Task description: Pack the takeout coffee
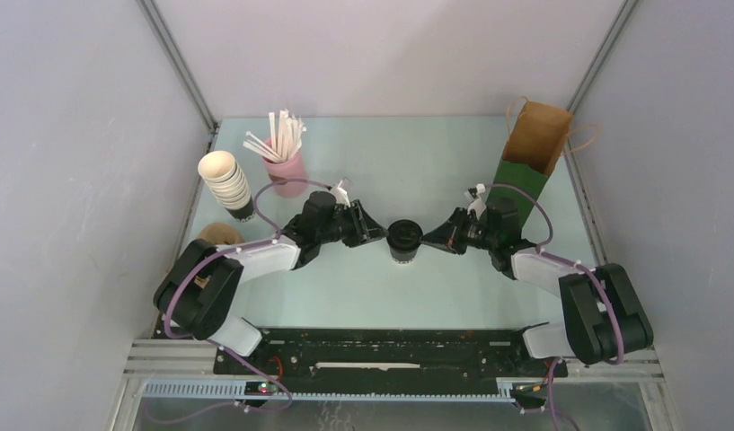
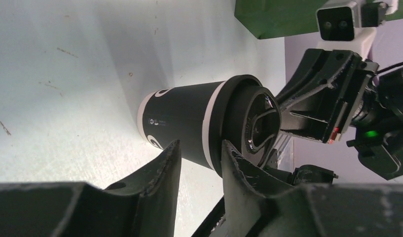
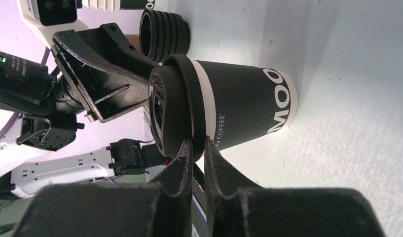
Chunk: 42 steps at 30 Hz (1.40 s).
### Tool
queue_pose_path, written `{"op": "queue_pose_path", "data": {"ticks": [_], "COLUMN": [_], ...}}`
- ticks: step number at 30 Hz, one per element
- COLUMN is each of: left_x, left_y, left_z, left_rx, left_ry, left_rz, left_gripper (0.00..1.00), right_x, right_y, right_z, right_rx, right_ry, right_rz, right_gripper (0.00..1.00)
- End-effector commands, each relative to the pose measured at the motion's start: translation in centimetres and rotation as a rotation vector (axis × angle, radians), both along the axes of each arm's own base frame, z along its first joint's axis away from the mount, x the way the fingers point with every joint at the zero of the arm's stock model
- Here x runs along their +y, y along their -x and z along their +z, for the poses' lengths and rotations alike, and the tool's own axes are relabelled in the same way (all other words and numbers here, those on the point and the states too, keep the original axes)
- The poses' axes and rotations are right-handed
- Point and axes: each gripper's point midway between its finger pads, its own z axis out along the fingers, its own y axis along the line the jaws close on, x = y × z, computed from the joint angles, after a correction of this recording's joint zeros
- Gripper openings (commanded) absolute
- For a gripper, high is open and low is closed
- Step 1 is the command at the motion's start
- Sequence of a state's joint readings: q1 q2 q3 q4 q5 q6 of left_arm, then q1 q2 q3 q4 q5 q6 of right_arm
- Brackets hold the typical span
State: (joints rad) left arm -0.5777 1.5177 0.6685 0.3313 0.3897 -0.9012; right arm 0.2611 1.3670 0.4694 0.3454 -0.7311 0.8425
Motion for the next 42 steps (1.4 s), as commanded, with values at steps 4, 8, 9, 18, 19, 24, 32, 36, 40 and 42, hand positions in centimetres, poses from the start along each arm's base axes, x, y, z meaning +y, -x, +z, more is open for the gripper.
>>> {"op": "queue_pose_path", "data": {"ticks": [4, 8, 9, 18, 19, 24, 32, 36, 40, 42], "left_x": [5.3, 5.3, 5.3, 6.6, 6.9, 6.3, 3.6, 3.1, 2.8, 2.7], "left_y": [4.6, 4.6, 4.6, 5.5, 5.4, 4.4, 0.5, -1.0, -1.7, -1.8], "left_z": [-10.3, -10.3, -10.4, -12.0, -12.0, -9.5, -3.0, -1.1, 0.2, 0.8], "left_rx": [0.256, 0.259, 0.261, 0.308, 0.303, 0.219, 0.076, 0.038, 0.013, 0.000], "left_ry": [-0.319, -0.327, -0.326, -0.334, -0.350, -0.350, -0.303, -0.309, -0.307, -0.303], "left_rz": [0.005, 0.000, -0.001, -0.017, -0.014, -0.006, -0.024, -0.021, -0.029, -0.031], "left_gripper": [0.35, 0.35, 0.34, 0.29, 0.30, 0.35, 0.40, 0.42, 0.44, 0.44], "right_x": [-4.2, -3.7, -3.6, -3.7, -3.5, -1.7, 1.5, 1.7, 1.8, 1.7], "right_y": [3.6, 2.7, 2.7, 4.0, 3.9, 2.7, -0.3, -1.1, -1.4, -1.5], "right_z": [-12.4, -11.2, -11.0, -13.8, -13.7, -10.0, -1.7, -0.4, 0.3, 0.9], "right_rx": [0.310, 0.243, 0.237, 0.283, 0.270, 0.145, -0.002, -0.019, -0.016, -0.027], "right_ry": [0.337, 0.378, 0.385, 0.395, 0.401, 0.376, 0.252, 0.216, 0.194, 0.188], "right_rz": [-0.129, -0.130, -0.130, -0.116, -0.115, -0.071, 0.012, 0.015, 0.027, 0.024], "right_gripper": [0.00, 0.00, 0.00, 0.00, 0.00, 0.06, 0.20, 0.21, 0.22, 0.23]}}
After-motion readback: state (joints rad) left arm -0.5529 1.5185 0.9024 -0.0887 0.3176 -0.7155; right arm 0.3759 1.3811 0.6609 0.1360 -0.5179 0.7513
